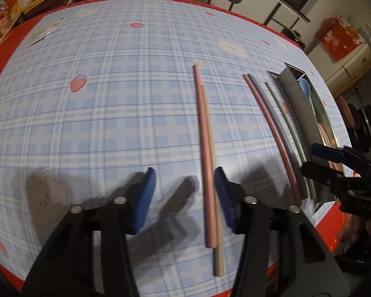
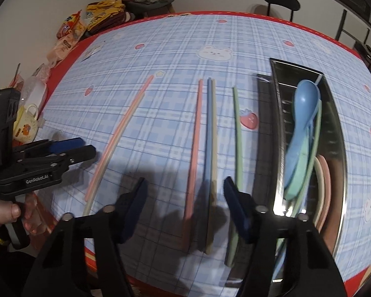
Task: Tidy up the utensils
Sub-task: 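Close the right tool on a pink chopstick, then close the left tool on the other pink chopstick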
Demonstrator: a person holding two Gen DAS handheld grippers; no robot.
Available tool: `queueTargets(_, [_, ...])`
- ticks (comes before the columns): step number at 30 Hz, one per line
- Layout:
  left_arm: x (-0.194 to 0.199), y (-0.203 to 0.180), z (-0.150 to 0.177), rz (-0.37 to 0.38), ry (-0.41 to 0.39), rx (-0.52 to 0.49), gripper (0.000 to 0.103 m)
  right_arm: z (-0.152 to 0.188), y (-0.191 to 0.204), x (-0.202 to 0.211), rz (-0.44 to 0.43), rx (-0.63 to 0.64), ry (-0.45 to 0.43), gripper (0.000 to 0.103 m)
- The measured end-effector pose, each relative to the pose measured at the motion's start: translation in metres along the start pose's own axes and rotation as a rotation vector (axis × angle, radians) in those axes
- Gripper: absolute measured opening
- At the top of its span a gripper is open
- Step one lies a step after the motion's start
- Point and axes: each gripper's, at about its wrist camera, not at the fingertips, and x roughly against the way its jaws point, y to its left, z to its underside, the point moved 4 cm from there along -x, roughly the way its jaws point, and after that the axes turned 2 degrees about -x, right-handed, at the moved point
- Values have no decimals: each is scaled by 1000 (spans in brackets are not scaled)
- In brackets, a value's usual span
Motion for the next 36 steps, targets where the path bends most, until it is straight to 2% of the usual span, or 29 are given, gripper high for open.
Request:
queueTargets(2, [-1, -1, -2, 7, 0, 0, 38, -3, 0, -6, -11, 4, 12, 36])
queueTargets(7, [-4, -2, 0, 25, 8, 3, 32, -6, 2, -20, 2, 26, 33, 24])
queueTargets(11, [-6, 0, 2, 36, 14, 13, 28, -6, 0, -32, 24, 21, 57, 18])
queueTargets(14, [-7, -2, 3, 46, 15, 8, 24, -7, 0, -34, 38, 31, 54, 16])
queueTargets(18, [-9, -7, 2, 50, 15, -10, 23, -9, 1, -36, 62, 53, 51, 12])
queueTargets(36, [-23, -19, -10, -14, 25, -88, 21, -7, 0, -36, 50, 44, 36, 12])
